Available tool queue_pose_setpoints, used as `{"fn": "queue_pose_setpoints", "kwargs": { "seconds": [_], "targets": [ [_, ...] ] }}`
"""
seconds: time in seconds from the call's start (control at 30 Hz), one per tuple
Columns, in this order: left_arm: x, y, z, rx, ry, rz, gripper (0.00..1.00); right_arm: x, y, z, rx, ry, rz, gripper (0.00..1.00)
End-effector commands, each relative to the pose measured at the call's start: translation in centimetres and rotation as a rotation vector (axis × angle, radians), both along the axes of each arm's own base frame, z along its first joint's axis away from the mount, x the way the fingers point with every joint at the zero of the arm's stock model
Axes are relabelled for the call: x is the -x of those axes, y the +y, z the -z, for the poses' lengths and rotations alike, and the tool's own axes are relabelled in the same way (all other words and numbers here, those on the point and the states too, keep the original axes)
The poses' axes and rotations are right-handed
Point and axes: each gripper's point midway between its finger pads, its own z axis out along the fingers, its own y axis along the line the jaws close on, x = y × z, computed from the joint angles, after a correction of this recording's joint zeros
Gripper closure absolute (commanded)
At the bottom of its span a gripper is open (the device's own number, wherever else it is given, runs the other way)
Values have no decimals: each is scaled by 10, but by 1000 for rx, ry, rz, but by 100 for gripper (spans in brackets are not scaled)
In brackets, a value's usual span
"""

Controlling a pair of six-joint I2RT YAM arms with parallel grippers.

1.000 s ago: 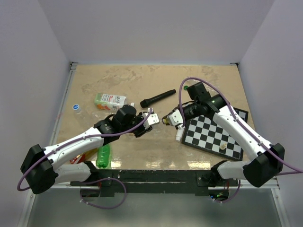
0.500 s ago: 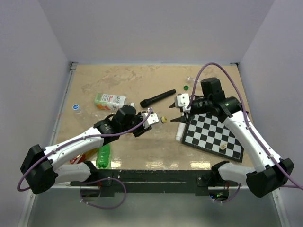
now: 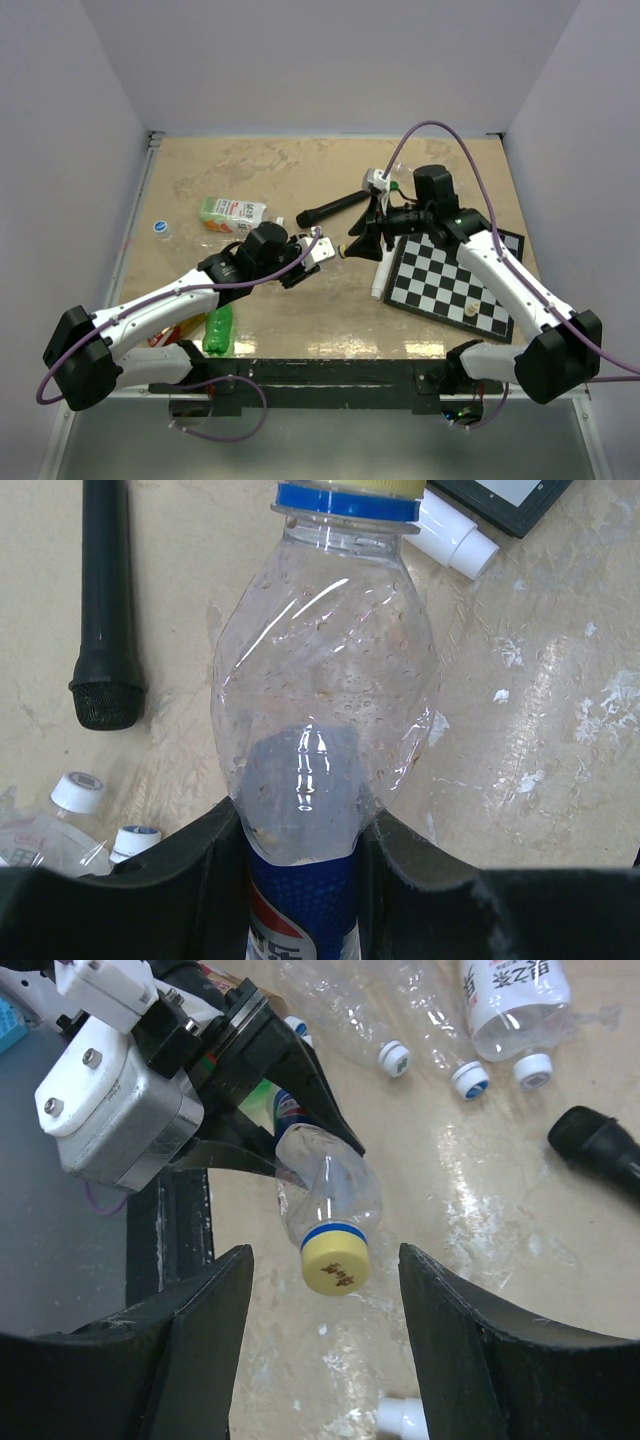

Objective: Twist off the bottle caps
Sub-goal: Unscrew the bottle cap from the plastic bottle.

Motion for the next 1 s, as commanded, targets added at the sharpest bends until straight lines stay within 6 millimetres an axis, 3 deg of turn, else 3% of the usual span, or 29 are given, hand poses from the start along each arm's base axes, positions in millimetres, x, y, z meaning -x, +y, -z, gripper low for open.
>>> {"fn": "queue_pose_setpoints", "kwargs": {
  "seconds": [0.0,0.47,0.53,0.7,0.87,0.97],
  "targets": [
    [-6,-2,-18,52,-31,-26,100,0,10,3,3,20,36,36],
    [-8,-1,-18,49,-38,-40,100,-8,14,21,48,65,55,44],
    [-8,0,-19,51,-41,-41,100,-7,15,21,48,65,46,51],
    [-10,1,-19,46,-45,-48,100,-1,17,17,48,48,-5,86],
    [-9,1,-20,44,-51,-43,100,2,13,16,82,-88,-115,100],
    [-7,0,-18,41,-46,-27,100,2,6,23,155,-266,-257,100]
  ]
}}
